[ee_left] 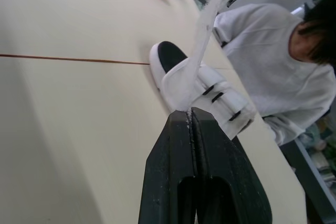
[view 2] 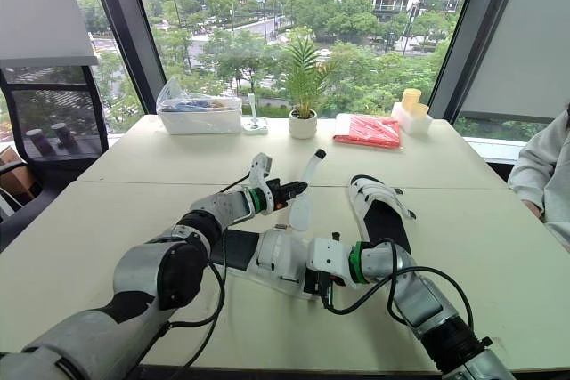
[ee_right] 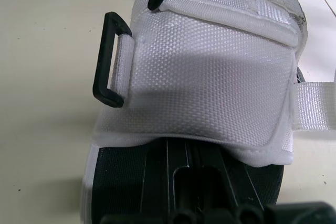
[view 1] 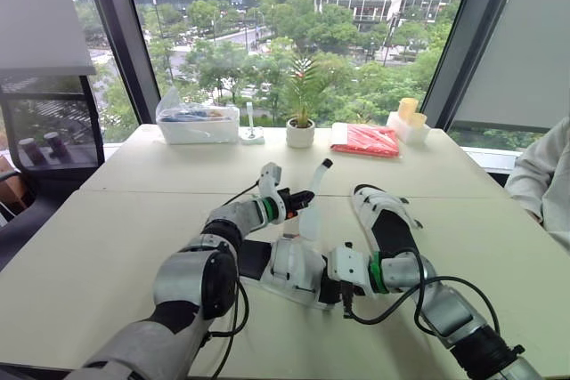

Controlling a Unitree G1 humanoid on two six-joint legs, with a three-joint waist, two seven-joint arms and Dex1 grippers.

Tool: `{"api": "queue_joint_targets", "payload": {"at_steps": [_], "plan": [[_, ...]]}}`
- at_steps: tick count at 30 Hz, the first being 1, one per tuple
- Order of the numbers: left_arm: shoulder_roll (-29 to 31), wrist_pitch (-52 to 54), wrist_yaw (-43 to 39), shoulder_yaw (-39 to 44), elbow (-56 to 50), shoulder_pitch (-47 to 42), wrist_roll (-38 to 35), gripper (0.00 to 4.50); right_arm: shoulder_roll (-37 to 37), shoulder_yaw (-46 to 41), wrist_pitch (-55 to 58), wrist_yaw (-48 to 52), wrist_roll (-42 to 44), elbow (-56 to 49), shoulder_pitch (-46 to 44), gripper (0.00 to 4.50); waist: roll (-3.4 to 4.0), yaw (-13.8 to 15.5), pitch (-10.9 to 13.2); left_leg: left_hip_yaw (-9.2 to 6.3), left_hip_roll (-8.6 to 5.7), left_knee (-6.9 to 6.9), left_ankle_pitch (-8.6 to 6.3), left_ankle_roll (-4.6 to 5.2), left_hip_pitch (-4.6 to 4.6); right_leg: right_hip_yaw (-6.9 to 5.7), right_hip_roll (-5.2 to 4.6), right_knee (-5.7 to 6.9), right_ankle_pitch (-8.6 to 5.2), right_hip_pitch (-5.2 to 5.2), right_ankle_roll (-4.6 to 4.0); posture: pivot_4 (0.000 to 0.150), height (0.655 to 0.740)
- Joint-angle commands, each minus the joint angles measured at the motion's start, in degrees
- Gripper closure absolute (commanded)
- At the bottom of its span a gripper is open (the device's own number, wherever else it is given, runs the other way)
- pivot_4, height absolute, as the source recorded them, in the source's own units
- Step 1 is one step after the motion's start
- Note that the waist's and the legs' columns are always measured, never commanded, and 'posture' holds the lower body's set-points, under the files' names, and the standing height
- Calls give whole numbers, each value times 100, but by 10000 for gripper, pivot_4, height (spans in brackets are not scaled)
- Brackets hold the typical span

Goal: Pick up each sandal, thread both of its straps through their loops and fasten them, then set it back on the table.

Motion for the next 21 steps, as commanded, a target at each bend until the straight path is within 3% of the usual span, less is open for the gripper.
{"api": "queue_joint_targets", "payload": {"at_steps": [1, 5, 7, 14, 21], "plan": [[228, -121, -1455, -424, -341, -98, 173, 44613, -101, 491, 302, 180, -358, 354, 388, 45000, 0, -1, 0, 1, -2, 0, 0, -1, 0, 0, 0, 0, 0, 0, 0, 1500, 7374], [505, -442, -3158, -1004, -1048, 291, 243, 44613, -88, 493, 283, 170, -353, 385, 382, 45000, 4, -5, -2, 2, -2, 0, 1, -1, 0, 0, 1, 0, 0, 1, 0, 1500, 7374], [582, -965, -3603, -1300, -1764, 738, 277, 44613, -87, 496, 257, 171, -356, 416, 371, 45000, 7, -6, -4, 2, 2, -1, 1, -1, 0, 1, 0, 0, 0, 1, 0, 1500, 7374], [830, -3346, -4244, -2089, -4339, 2614, 251, 44613, -102, 525, 145, 208, -377, 514, 358, 45000, 10, 14, -6, 1, 21, -3, 0, -2, 3, 17, -10, -4, 1, 2, -4, 1500, 7374], [1107, -5249, -4548, -2643, -4961, 3419, 252, 44613, -51, 568, 106, 218, -379, 597, 282, 45000, 22, 17, -18, 2, 21, -1, 0, -2, 10, 18, -25, -11, 7, 11, -16, 1500, 7374]]}}
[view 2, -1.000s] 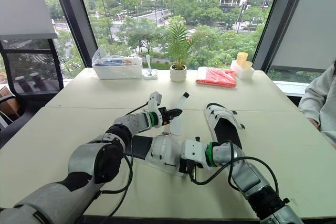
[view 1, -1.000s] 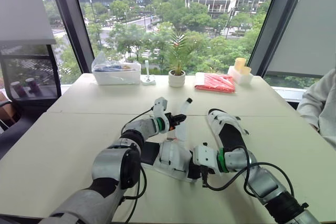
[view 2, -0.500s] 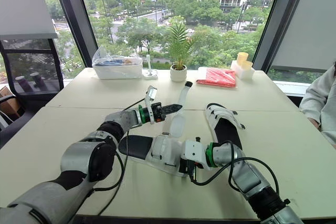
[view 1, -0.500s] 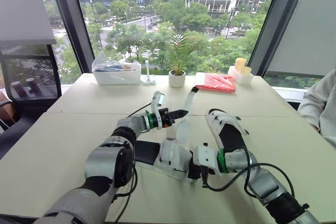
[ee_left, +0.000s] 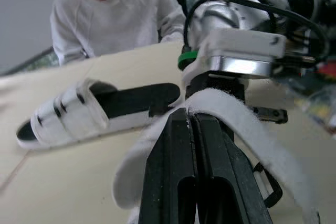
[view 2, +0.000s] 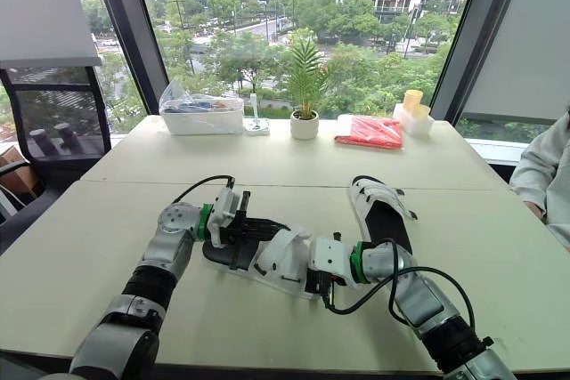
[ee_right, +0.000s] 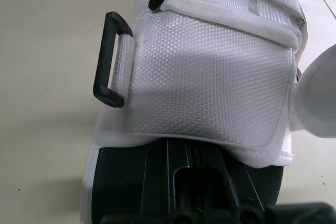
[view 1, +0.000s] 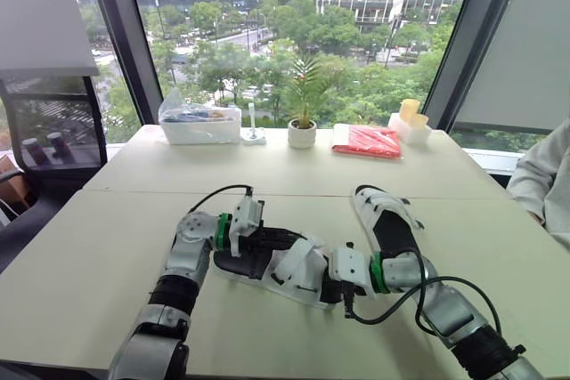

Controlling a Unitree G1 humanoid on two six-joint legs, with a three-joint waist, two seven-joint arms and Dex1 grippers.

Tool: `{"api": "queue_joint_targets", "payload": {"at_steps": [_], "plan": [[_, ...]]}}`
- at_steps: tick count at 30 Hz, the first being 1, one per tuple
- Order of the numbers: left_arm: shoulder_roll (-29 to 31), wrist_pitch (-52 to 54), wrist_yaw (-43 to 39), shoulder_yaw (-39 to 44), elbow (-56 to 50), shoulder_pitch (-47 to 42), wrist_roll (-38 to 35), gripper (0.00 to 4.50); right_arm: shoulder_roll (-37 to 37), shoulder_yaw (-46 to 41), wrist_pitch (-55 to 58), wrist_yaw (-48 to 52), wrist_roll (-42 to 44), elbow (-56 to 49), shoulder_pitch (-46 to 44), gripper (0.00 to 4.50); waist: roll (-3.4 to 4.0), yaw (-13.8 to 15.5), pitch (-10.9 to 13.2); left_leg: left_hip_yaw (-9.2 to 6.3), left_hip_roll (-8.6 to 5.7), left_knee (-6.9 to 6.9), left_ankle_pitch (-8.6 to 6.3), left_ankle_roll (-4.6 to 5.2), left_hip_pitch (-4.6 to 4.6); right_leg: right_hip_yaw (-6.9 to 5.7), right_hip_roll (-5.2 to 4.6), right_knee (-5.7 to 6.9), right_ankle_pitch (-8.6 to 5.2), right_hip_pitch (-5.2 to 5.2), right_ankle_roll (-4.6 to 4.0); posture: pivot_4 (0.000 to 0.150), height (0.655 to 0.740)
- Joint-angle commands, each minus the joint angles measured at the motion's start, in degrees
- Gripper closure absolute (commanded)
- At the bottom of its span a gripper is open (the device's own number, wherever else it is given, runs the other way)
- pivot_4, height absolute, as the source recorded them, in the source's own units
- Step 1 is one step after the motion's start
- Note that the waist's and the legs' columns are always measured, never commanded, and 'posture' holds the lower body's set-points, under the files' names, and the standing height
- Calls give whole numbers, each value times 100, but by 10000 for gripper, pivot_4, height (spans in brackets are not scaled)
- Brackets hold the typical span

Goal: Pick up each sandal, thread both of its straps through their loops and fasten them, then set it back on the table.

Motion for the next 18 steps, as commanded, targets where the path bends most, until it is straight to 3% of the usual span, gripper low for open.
{"api": "queue_joint_targets", "payload": {"at_steps": [1, 5, 6, 8, 15, 18], "plan": [[180, -800, -141, -385, -263, 270, 53, 44613, -21, 557, 181, 235, -377, 511, 293, 45000, 0, -6, 0, 0, 0, -2, 0, 1, 2, 0, 0, -1, 0, 1, 0, 1500, 7374], [466, -1059, -117, -757, -500, 586, 115, 44613, -16, 575, 149, 238, -381, 551, 277, 45000, 1, -7, 0, 0, 2, -2, -1, 3, 5, 0, 11, 0, 0, 3, 0, 1500, 7374], [619, -1190, -137, -860, -579, 692, 110, 42255, -10, 584, 141, 236, -384, 556, 280, 45000, 1, -12, 0, 0, 2, -2, -1, 4, 5, 0, 13, 0, 0, 4, 0, 1500, 7374], [935, -1419, -159, -1062, -657, 838, 64, 35908, -4, 594, 123, 238, -384, 574, 279, 45000, 1, -14, 0, 0, 2, -2, -3, 7, 7, 0, 14, 0, 0, 4, 0, 1500, 7374], [2058, -2075, -169, -1588, -945, 1359, -425, 646, 14, 608, 72, 238, -388, 654, 248, 45000, 2, -18, 0, 1, 7, -8, -5, 9, 29, 2, 6, -2, -2, 20, -3, 1500, 7374], [2283, -1233, -92, -1568, -1281, 1659, -637, 646, 19, 603, 50, 229, -386, 672, 250, 45000, 3, -14, 1, 5, 8, -22, -5, 11, 48, 5, 0, -3, -12, 29, -21, 1500, 7374]]}}
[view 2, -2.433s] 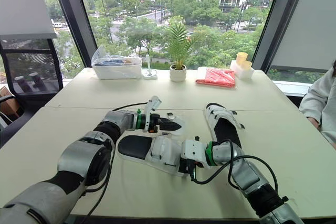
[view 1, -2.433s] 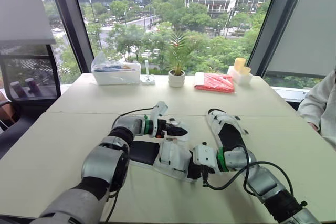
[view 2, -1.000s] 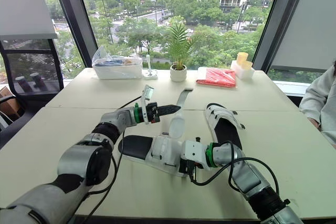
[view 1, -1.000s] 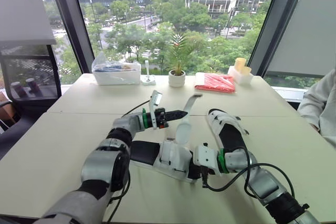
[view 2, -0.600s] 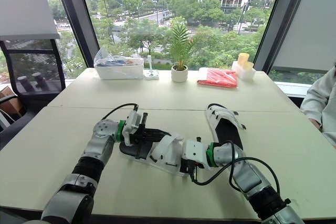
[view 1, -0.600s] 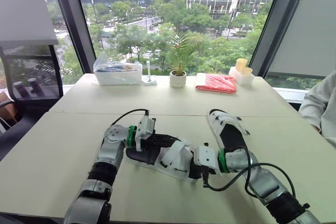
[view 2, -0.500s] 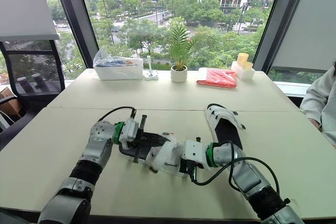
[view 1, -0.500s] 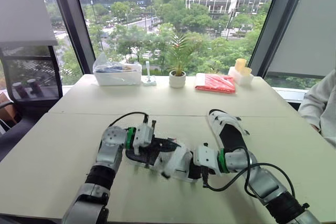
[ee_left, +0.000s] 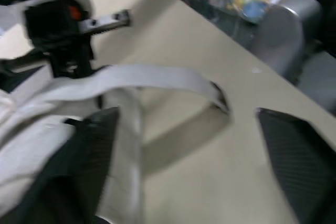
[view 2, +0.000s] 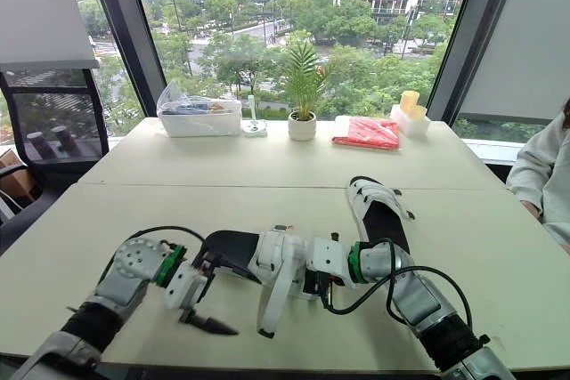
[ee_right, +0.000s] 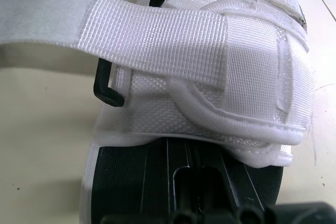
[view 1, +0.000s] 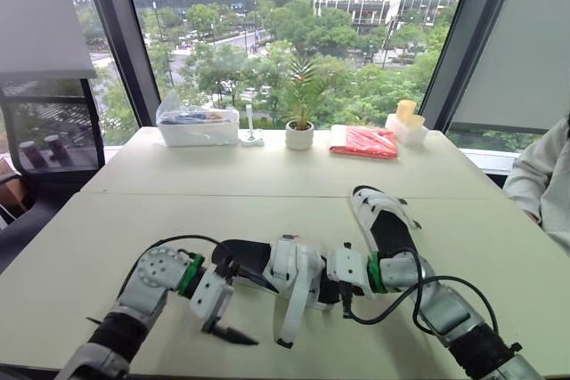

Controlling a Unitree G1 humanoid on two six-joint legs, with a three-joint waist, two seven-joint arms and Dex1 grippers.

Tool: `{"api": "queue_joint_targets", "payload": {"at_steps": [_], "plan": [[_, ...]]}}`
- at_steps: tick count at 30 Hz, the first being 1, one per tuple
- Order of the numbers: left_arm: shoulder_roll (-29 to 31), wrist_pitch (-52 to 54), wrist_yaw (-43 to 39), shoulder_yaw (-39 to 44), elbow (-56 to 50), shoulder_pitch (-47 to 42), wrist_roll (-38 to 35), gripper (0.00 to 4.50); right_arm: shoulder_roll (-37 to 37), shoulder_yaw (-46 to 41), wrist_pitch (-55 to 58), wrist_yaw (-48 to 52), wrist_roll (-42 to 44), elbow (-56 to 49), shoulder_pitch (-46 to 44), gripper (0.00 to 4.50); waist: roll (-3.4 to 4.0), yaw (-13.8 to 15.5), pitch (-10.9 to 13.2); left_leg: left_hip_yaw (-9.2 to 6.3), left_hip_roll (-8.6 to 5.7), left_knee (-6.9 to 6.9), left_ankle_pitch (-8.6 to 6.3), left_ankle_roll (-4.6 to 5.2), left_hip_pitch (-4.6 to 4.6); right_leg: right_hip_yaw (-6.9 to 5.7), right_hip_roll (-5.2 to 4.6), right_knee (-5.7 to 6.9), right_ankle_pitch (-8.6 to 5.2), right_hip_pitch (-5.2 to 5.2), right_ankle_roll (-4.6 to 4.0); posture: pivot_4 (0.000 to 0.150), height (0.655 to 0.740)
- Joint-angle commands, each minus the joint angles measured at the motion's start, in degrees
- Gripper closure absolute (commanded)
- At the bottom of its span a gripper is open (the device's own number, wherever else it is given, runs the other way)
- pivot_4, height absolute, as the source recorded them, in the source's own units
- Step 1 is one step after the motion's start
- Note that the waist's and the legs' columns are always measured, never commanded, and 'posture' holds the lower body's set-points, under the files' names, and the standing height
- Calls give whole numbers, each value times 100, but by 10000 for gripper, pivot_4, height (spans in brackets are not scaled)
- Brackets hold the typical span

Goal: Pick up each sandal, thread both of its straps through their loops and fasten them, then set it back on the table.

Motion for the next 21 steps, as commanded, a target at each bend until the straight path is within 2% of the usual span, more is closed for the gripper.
{"api": "queue_joint_targets", "payload": {"at_steps": [1, 6, 9, 14, 20, 21], "plan": [[163, 1421, 203, 9, -681, 275, -432, 646, -26, 543, 175, 224, -386, 523, 316, 45000, 0, 3, 0, 0, 1, 0, 0, 0, 0, 0, -1, 0, 0, 0, 0, 1500, 7374], [405, 5100, 747, -104, -1885, 502, -1299, 646, -27, 545, 179, 232, -388, 529, 318, 45000, -1, -2, 1, 0, 2, 1, -2, 3, 1, 0, 6, 2, 8, 2, 17, 1500, 7374], [305, 6241, 1028, -76, -2188, 479, -1547, 646, -39, 544, 191, 233, -389, 499, 338, 45000, -1, 1, 0, 0, 2, 2, -2, 4, 4, 0, 24, 3, 8, 5, 18, 1500, 7374], [-17, 7245, 1306, -170, -2391, 254, -1591, 646, -57, 559, 206, 242, -411, 458, 353, 45000, -3, 5, 0, 0, 1, 4, -2, 4, 4, 0, 28, 3, 8, 7, 19, 1500, 7374], [-391, 7430, 1515, -270, -2234, 151, -1403, 646, -78, 542, 258, 201, -412, 358, 432, 45000, -3, 8, 0, 0, 1, 3, -2, 4, 4, 2, 25, 1, 6, 6, 17, 1500, 7374], [-449, 7480, 1555, -250, -2207, 129, -1406, 5733, -85, 539, 266, 194, -414, 341, 448, 45000, -3, 10, 0, 0, 1, 3, -2, 4, 3, 2, 23, 1, 5, 6, 14, 1500, 7374]]}}
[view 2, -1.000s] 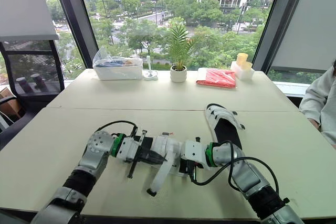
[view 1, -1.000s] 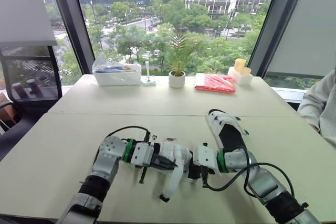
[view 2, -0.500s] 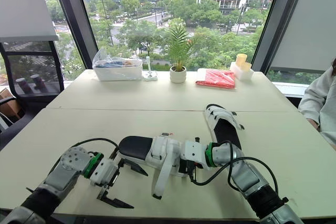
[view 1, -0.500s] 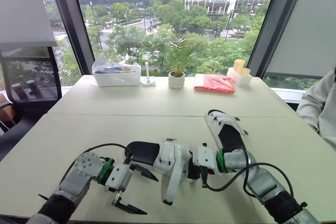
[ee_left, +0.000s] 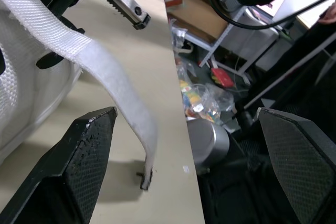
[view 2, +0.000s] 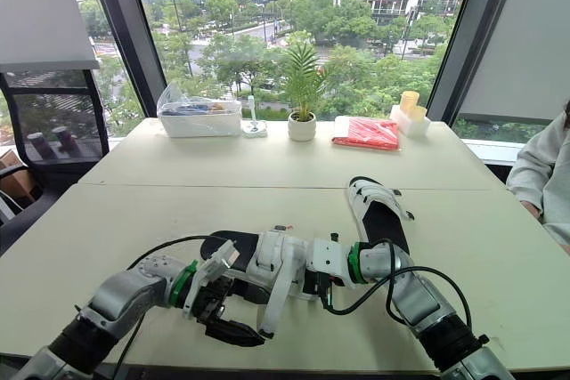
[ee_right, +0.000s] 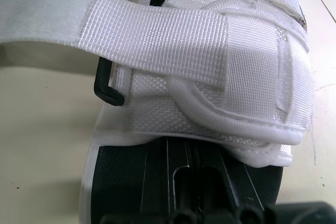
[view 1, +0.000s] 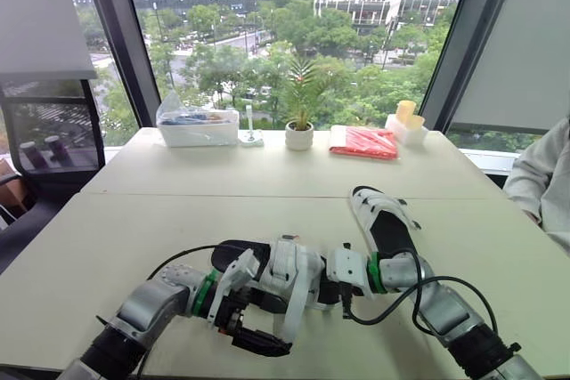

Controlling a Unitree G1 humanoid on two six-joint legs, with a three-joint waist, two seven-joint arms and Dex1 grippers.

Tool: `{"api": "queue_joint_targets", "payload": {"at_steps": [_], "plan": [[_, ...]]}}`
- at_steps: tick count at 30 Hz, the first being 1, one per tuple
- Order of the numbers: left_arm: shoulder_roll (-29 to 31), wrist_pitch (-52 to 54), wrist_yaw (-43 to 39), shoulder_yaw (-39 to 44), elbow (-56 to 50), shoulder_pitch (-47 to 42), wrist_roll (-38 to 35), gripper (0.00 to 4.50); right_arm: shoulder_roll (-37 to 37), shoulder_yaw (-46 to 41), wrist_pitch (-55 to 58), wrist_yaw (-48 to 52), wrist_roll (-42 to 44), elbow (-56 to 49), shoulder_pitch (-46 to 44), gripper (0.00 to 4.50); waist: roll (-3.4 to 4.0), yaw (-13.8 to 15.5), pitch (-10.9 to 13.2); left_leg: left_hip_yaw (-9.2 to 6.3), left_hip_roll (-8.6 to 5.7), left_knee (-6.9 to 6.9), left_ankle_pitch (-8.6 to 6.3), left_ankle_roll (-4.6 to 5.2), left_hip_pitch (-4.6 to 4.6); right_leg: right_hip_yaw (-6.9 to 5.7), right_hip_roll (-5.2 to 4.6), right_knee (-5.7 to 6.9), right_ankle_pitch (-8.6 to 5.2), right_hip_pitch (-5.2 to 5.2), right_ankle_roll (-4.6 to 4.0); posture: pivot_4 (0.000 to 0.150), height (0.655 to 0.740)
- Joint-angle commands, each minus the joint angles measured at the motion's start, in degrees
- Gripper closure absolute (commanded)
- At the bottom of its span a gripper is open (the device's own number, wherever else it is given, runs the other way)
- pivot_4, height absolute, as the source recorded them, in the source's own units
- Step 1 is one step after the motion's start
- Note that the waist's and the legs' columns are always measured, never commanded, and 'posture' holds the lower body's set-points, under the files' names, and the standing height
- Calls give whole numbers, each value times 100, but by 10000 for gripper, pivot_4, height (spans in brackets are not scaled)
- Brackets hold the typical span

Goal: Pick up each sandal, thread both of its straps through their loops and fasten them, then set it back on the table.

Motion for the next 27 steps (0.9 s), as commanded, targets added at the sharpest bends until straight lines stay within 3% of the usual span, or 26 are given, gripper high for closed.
{"api": "queue_joint_targets", "payload": {"at_steps": [1, 8, 9, 19, 27], "plan": [[-162, 155, 143, 40, 4, -158, 1, 8305, -93, 535, 309, 199, -406, 313, 447, 45000, 0, 1, 0, 0, 0, 0, 0, 0, 0, 0, -3, 0, -2, 0, -4, 1500, 7374], [-209, 473, 163, 147, 38, -268, -94, 43161, -118, 517, 375, 175, -398, 232, 500, 45000, 0, 2, 0, 0, 1, -3, 0, 0, -1, 1, -10, -2, -8, -2, -14, 1500, 7374], [-209, 602, 198, 190, 25, -290, -155, 44689, -119, 518, 384, 170, -398, 219, 510, 45000, 0, 3, 0, 0, 1, -3, 0, 0, -1, 1, -10, -2, -8, -2, -15, 1500, 7374], [-682, 2839, 776, 1187, 759, -1399, -1376, 44689, -95, 530, 418, 139, -422, 214, 502, 45000, -4, 1, 1, -1, -2, -2, 0, 0, -1, 0, -1, -2, 0, -1, 0, 1500, 7374], [-1017, 2815, 1088, 1384, 1545, -1790, -1227, 44689, -83, 525, 448, 115, -428, 163, 537, 45000, -4, 0, 2, -1, -3, -4, 0, 0, -2, 0, 2, -3, 1, -3, 3, 1500, 7374]]}}
